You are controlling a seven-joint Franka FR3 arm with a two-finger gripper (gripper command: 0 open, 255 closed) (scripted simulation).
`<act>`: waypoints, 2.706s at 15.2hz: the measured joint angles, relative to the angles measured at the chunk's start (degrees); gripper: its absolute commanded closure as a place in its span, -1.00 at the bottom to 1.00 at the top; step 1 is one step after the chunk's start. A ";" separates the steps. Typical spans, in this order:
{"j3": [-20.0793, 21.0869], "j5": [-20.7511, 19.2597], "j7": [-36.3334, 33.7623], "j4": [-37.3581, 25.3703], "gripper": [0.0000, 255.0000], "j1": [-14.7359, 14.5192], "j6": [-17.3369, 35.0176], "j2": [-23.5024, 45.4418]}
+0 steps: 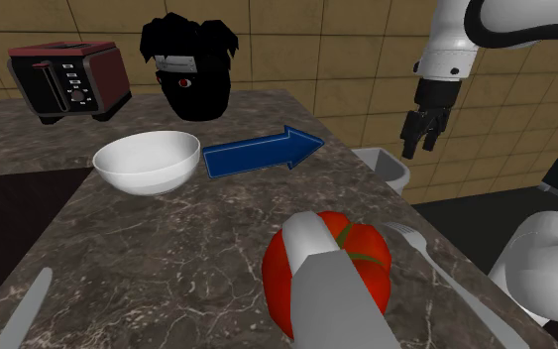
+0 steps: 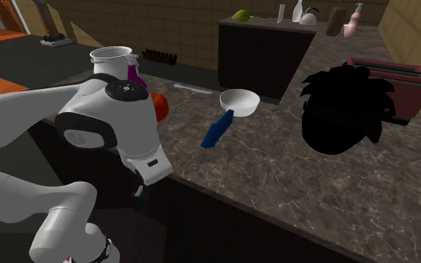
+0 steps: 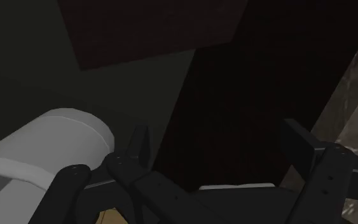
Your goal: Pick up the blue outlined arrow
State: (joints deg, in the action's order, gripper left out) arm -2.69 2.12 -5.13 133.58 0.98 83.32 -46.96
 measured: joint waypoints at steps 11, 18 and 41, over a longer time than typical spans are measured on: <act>6.91 1.98 -0.69 -9.93 -1.00 -4.68 7.85 12.38; 12.45 1.16 -1.63 -19.45 -1.00 -7.33 11.89 21.83; 21.00 -4.43 -4.58 -29.96 1.00 -10.96 20.32 35.49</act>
State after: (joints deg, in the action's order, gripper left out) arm 18.31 -2.31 -9.71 103.63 -9.97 103.64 -11.47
